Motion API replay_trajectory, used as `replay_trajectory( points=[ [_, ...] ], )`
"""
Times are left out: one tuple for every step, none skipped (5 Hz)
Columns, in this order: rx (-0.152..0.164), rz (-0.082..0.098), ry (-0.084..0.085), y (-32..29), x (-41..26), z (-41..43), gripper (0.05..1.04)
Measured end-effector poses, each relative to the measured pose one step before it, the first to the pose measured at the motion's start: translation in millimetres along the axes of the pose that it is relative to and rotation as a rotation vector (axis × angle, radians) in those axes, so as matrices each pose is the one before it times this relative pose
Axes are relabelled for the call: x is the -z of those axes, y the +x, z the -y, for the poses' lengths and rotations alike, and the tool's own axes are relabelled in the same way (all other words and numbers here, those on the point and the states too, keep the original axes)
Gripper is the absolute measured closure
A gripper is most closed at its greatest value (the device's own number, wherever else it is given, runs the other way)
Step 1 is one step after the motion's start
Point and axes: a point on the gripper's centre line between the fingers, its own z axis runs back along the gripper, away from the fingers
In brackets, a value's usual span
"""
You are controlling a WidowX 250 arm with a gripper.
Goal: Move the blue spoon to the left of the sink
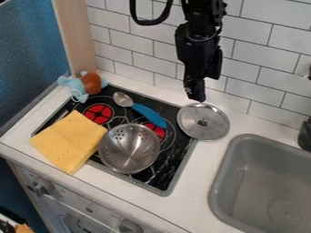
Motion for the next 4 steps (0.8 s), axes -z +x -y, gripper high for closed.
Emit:
replay_trajectory(
  points=[
    [-0.0033,0.0015,0.043,0.7,14.49,-8.35,0.085],
    [-0.0084,0.0341,0.0215,11.66,5.88,-9.68,0.085],
    [-0.0253,0.0796,0.0154,23.97,-0.08,-6.02,0.085],
    [0.0018,0.0598,0.006,19.34,-2.34,-3.34,0.085]
  ],
)
